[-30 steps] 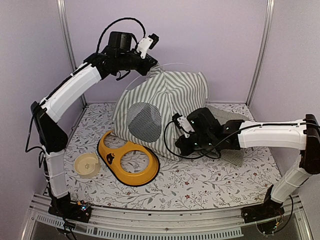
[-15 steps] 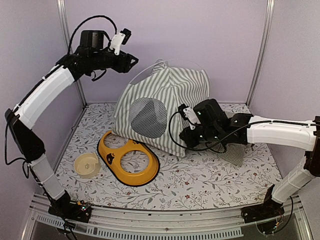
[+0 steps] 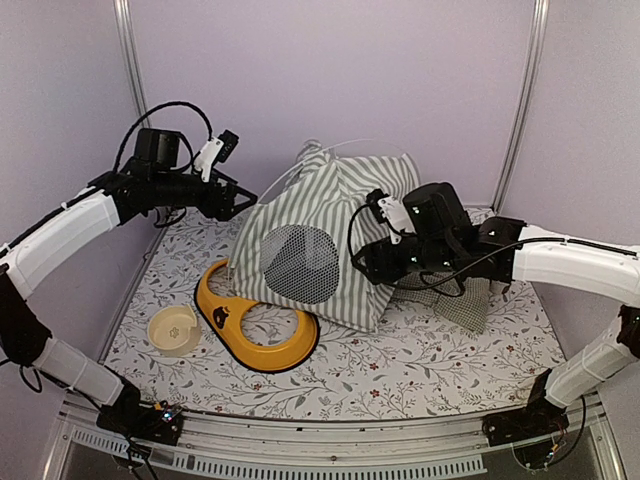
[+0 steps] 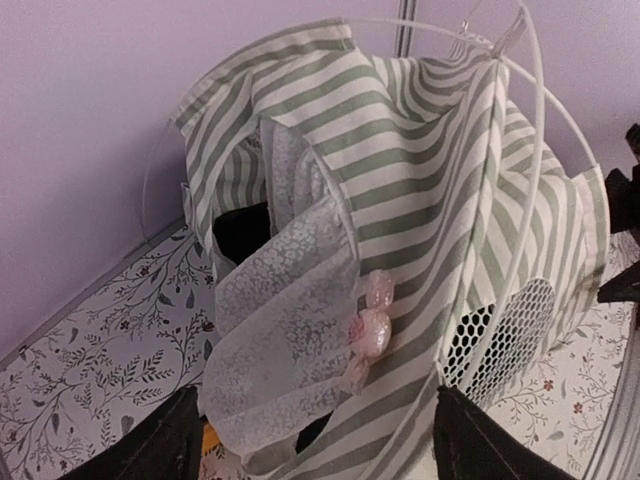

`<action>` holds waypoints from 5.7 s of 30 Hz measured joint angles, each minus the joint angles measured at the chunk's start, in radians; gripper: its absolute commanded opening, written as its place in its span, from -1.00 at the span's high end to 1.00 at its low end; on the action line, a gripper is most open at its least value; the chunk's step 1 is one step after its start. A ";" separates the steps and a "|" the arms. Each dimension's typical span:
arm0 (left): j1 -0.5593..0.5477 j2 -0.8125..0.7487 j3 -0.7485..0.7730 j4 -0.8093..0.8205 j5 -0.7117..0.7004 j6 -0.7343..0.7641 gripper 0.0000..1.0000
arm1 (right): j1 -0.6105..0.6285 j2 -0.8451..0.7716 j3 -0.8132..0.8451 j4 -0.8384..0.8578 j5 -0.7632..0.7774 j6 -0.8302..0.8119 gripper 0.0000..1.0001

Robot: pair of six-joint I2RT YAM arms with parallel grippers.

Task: Set up the pet tent
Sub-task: Pick up the tent from the center of the board, then pass from the left arm to the right, then pass from the right arm to the left

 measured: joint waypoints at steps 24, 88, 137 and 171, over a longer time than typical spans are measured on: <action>-0.001 -0.007 -0.053 -0.004 0.095 0.043 -0.42 | -0.003 -0.080 0.079 -0.005 0.050 -0.031 -0.87; -0.510 -0.303 -0.240 0.251 -0.764 -0.100 1.00 | -0.008 0.102 0.570 -0.190 -0.052 -0.101 -0.47; 0.051 -0.229 0.189 0.026 0.065 -0.035 -0.54 | -0.107 -0.084 0.204 -0.008 -0.152 -0.507 1.00; 0.037 0.082 0.511 -0.330 0.310 0.352 0.94 | -0.108 -0.202 0.207 -0.083 -0.413 -0.618 0.85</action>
